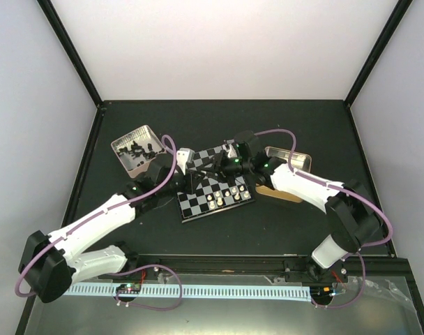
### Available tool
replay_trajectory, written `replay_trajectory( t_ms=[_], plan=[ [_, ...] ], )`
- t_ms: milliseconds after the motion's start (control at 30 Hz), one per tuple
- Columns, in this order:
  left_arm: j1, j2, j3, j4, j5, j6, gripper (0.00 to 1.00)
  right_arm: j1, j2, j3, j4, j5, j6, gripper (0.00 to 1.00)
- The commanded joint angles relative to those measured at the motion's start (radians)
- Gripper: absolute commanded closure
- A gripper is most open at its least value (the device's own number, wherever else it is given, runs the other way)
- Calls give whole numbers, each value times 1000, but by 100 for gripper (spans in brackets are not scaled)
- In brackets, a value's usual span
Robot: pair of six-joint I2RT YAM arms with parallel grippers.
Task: Set up the chess pieces on the board
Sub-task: Place the chess piece on the chessboard.
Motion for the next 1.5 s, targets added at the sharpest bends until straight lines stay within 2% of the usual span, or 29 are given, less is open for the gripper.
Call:
replay_trajectory(
  t_ms=[0, 67, 133, 267, 433, 600, 900, 1467],
  plan=[
    [-5, -20, 48, -96, -48, 42, 99, 8, 6, 80, -16, -28, -90, 65],
    [-7, -19, 69, -185, -61, 41, 98, 1, -5, 86, -33, -2, -122, 56],
    [-7, -11, 93, -288, -66, 39, 99, -14, -16, 88, -79, 40, -167, 52],
    [-6, 18, 116, -477, -64, 17, 98, -51, -54, 68, -167, 145, -256, 49],
    [-7, 122, 121, -608, -11, -11, 98, -98, -114, 34, -242, 269, -321, 48],
    [-8, 241, 116, -621, 41, 0, 98, -117, -155, 8, -276, 339, -352, 48],
    [-7, 402, 179, -665, 45, 25, 98, -136, -159, -19, -275, 334, -360, 48],
    [-8, 475, 236, -734, 0, 37, 98, -144, -161, -35, -268, 326, -358, 48]
  ],
)
